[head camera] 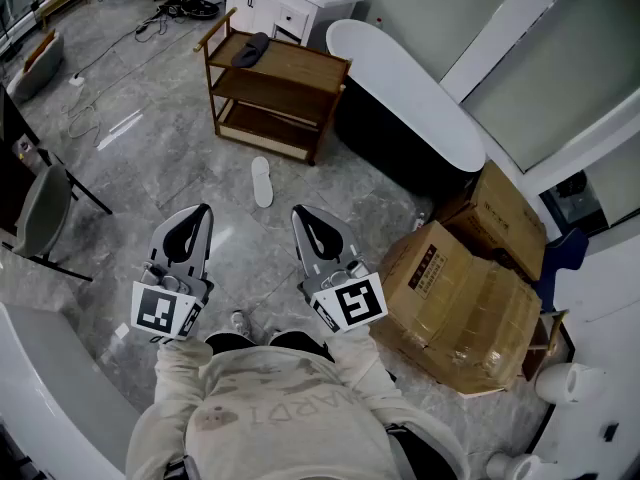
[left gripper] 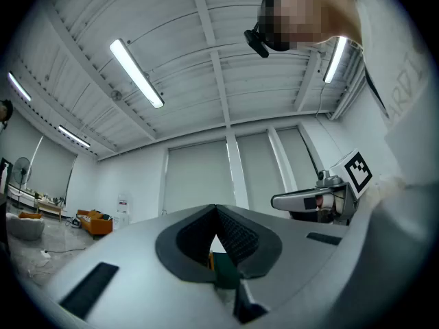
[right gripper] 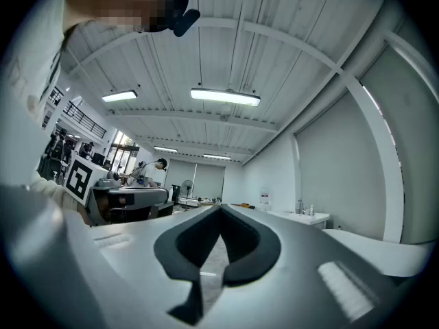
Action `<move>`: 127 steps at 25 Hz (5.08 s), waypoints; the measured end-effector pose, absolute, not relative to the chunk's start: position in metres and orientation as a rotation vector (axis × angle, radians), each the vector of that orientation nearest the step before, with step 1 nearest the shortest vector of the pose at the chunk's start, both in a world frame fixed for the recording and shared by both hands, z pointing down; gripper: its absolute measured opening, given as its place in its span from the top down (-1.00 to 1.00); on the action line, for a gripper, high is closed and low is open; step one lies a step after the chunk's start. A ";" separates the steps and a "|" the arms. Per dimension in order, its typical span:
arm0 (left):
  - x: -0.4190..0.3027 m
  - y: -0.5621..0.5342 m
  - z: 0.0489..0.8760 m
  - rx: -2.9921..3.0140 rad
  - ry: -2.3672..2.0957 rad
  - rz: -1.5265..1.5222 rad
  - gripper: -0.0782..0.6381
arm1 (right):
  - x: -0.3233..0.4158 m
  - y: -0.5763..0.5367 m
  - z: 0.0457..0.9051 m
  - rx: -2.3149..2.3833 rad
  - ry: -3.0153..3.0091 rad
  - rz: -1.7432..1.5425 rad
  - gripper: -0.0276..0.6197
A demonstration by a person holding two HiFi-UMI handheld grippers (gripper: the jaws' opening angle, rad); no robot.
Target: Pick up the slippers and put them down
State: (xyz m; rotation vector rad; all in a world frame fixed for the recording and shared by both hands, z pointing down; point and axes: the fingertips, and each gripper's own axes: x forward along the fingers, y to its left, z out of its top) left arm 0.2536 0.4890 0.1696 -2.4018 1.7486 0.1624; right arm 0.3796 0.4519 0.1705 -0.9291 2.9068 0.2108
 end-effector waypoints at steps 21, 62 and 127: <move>0.209 0.440 0.169 -2.420 1.693 0.179 0.78 | 0.340 0.403 0.175 -1.005 2.877 0.184 0.91; 0.116 0.189 0.169 -2.369 1.770 0.207 0.78 | 0.249 0.137 0.176 -0.906 2.891 0.133 0.91; -0.130 -0.166 0.215 -2.657 1.575 0.154 0.77 | 0.009 -0.206 0.256 -1.316 2.907 -0.193 0.91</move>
